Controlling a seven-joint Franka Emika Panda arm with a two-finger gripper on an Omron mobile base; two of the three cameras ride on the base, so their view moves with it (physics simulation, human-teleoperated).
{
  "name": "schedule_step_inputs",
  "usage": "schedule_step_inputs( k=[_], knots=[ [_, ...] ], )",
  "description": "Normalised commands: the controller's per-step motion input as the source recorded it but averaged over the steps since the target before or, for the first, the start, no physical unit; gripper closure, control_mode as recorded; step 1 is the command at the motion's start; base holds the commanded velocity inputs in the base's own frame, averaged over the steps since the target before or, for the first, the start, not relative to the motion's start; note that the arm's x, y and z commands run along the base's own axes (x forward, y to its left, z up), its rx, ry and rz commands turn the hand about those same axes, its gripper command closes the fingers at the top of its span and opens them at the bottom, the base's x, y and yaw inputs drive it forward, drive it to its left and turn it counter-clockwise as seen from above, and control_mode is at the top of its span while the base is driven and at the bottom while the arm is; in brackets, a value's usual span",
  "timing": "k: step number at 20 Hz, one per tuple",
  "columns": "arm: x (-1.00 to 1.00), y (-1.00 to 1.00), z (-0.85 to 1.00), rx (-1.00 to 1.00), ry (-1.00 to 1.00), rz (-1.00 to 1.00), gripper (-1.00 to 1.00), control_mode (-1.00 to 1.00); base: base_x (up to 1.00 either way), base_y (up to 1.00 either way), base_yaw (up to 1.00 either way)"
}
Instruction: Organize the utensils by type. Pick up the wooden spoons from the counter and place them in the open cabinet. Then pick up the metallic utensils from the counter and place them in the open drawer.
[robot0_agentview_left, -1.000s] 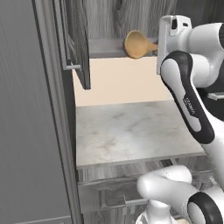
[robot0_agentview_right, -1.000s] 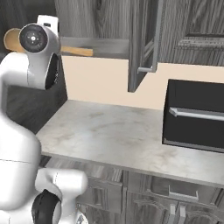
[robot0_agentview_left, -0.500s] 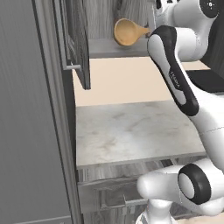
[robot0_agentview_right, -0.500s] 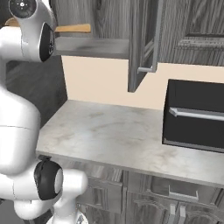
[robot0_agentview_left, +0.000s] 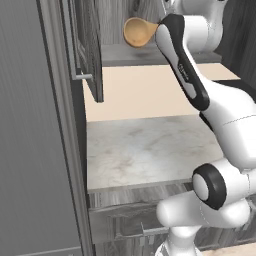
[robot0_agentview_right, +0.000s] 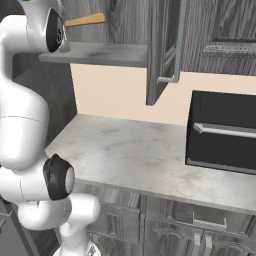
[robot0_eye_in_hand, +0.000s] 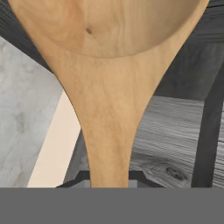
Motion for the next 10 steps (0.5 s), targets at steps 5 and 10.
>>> schedule_step_inputs(
  k=[5, 10],
  knots=[
    [0.45, 0.00, -0.27, 0.00, 0.00, 0.00, 1.00, -1.00, 0.00, 0.00, 0.00],
    [0.53, 0.00, -0.28, 0.00, 0.00, 0.00, 1.00, -1.00, 0.00, 0.00, 0.00]
  ],
)
